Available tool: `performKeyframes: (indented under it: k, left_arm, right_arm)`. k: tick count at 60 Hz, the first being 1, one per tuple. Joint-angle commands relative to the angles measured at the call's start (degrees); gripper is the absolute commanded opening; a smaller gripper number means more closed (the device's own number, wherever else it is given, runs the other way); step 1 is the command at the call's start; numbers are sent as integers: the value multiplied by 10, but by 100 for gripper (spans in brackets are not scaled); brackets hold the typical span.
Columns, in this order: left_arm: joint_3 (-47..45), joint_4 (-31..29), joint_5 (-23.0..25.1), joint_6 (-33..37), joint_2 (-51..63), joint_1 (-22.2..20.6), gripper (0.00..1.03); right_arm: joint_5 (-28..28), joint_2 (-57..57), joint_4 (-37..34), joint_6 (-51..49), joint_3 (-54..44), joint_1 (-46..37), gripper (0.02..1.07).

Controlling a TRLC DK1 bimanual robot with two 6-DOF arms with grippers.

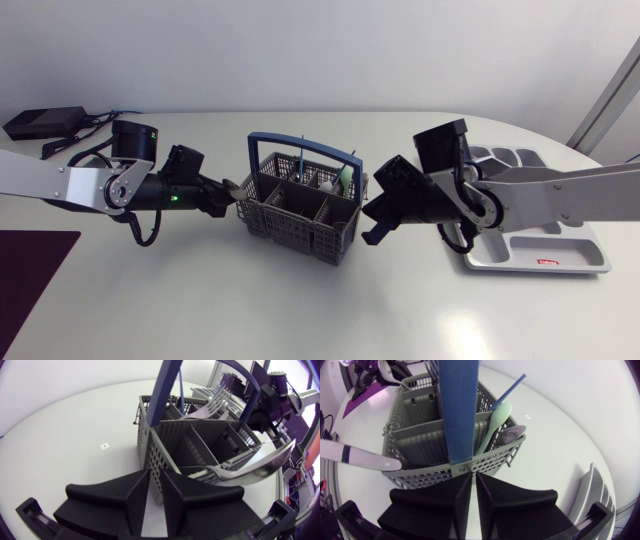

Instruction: Unload the cutlery basket into the drawer organizer.

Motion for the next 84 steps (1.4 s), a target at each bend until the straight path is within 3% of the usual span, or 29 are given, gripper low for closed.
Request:
performKeyframes:
  k: [1,26,29,37,39,47,55,68,84]
  left_arm:
    - [-25,-8,12,23,-21,-22,20]
    - [-64,-32,-3,50,-70,-42,21]
    - [-67,-32,-14,57,-76,-38,28]
    - [-77,-32,-36,74,-100,-28,33]
    - [-82,-33,-43,82,-113,-25,38]
    - [-104,-36,-75,110,-193,-19,53]
    - [-95,-79,-101,138,-281,-22,62]
    - [-40,-162,-138,158,-349,-99,66]
    - [1,-172,-229,174,-289,-277,69]
  right_arm:
    - [-12,25,8,-6,34,-9,16]
    - [-28,80,6,-17,87,-41,16]
    - [-28,79,7,-20,83,-45,17]
    - [-28,59,7,-28,65,-60,18]
    - [-28,51,7,-30,58,-65,22]
    - [-28,3,7,-41,25,-87,55]
    - [-28,-51,4,-53,-16,-98,72]
    - [-39,-127,-20,-64,-68,-107,79]
    - [-84,-197,-70,-71,-96,-139,79]
